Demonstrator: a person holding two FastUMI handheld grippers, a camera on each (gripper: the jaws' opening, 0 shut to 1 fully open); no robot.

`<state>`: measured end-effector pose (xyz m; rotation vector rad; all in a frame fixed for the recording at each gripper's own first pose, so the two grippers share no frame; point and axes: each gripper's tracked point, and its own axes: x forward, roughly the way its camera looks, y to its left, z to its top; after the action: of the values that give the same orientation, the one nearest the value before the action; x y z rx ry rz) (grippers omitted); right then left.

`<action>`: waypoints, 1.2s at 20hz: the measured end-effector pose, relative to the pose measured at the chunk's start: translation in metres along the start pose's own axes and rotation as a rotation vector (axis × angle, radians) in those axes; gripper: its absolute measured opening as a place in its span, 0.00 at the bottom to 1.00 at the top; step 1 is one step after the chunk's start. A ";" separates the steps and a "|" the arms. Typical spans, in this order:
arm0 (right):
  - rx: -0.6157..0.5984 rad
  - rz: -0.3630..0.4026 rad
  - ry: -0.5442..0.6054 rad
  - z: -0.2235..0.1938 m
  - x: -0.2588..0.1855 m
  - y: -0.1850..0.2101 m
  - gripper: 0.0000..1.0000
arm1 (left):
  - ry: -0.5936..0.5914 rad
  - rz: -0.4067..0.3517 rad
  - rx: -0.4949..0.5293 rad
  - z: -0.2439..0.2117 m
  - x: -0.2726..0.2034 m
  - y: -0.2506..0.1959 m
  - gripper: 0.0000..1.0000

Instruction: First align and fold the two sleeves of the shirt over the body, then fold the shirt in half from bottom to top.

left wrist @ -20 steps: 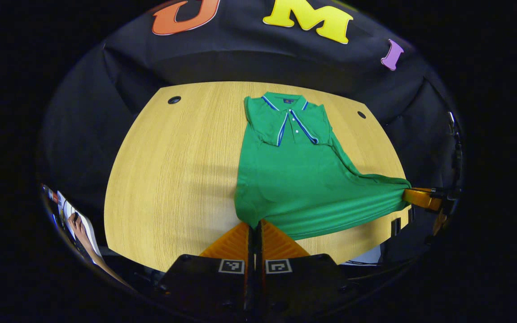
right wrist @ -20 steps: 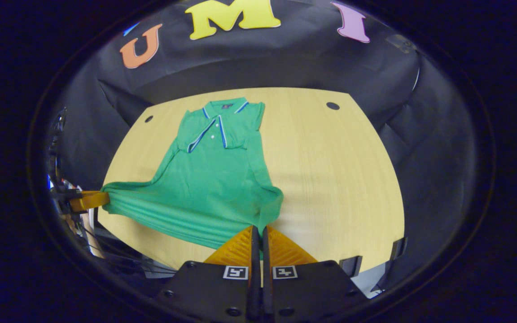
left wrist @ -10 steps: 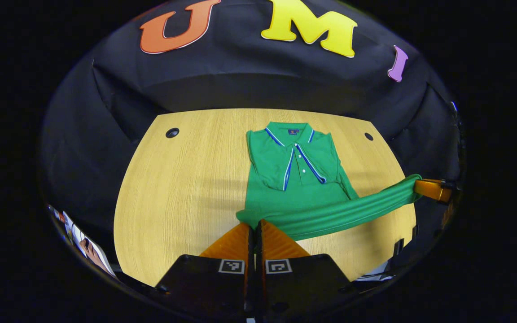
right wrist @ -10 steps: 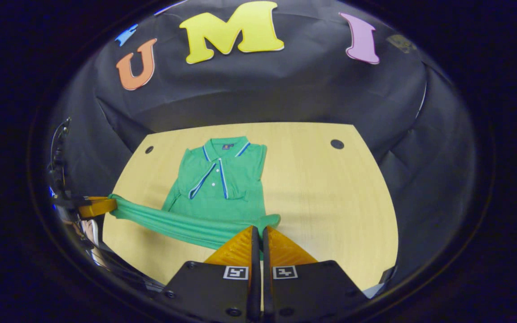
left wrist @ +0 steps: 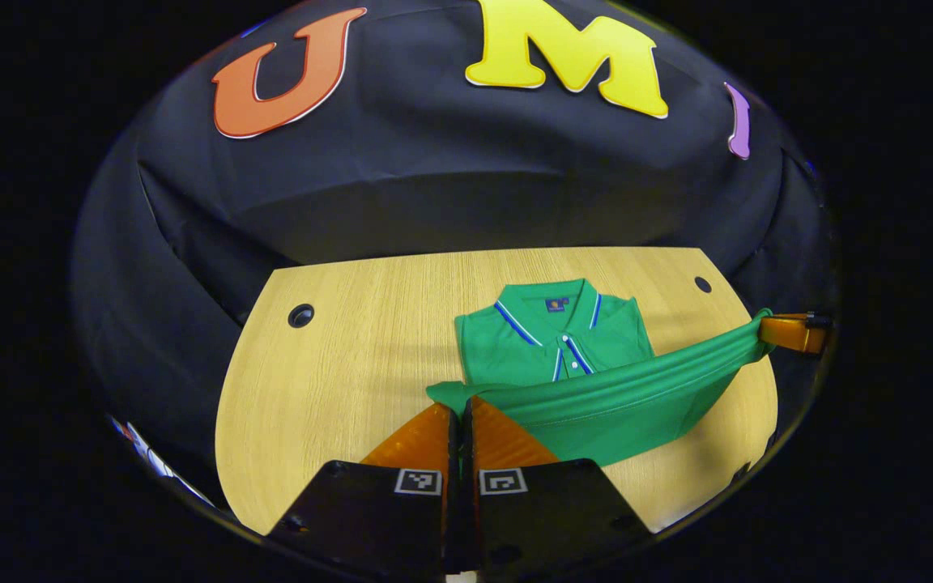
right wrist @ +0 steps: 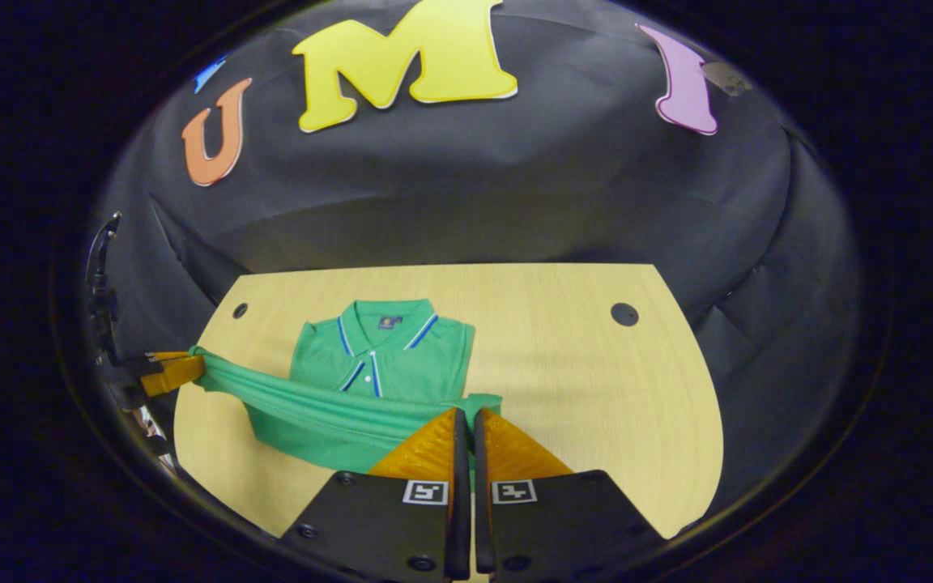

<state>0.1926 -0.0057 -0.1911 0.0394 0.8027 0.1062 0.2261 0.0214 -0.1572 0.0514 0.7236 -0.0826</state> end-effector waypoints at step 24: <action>0.015 -0.030 0.047 0.019 0.240 -0.003 0.08 | 0.047 0.009 -0.048 0.011 0.206 0.016 0.10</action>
<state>0.3719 0.0183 -0.3501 0.0388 0.8507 0.0732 0.3887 0.0250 -0.2858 0.0104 0.7717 -0.0551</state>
